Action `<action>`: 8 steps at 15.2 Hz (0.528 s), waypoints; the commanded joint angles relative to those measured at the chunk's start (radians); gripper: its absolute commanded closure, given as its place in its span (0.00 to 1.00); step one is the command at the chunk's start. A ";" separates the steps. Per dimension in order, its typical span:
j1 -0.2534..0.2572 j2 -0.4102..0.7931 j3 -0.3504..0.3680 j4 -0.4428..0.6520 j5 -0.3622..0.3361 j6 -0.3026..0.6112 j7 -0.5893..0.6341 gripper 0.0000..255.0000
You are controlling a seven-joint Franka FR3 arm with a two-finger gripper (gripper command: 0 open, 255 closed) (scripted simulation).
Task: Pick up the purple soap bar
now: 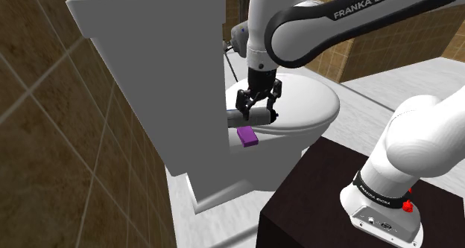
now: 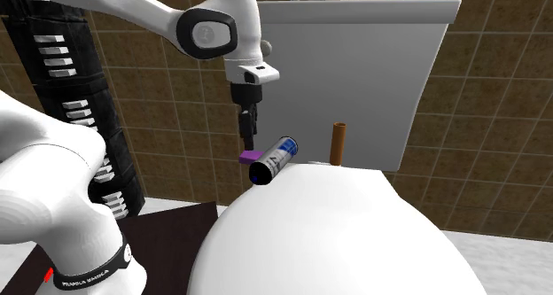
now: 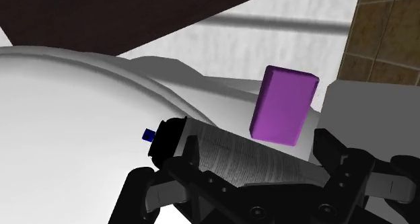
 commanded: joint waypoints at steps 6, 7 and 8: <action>0.010 0.137 0.083 -0.008 0.037 0.129 0.158 0.00; 0.013 0.145 0.082 -0.016 0.035 0.145 0.160 0.00; 0.016 0.154 0.082 -0.024 0.033 0.161 0.162 0.00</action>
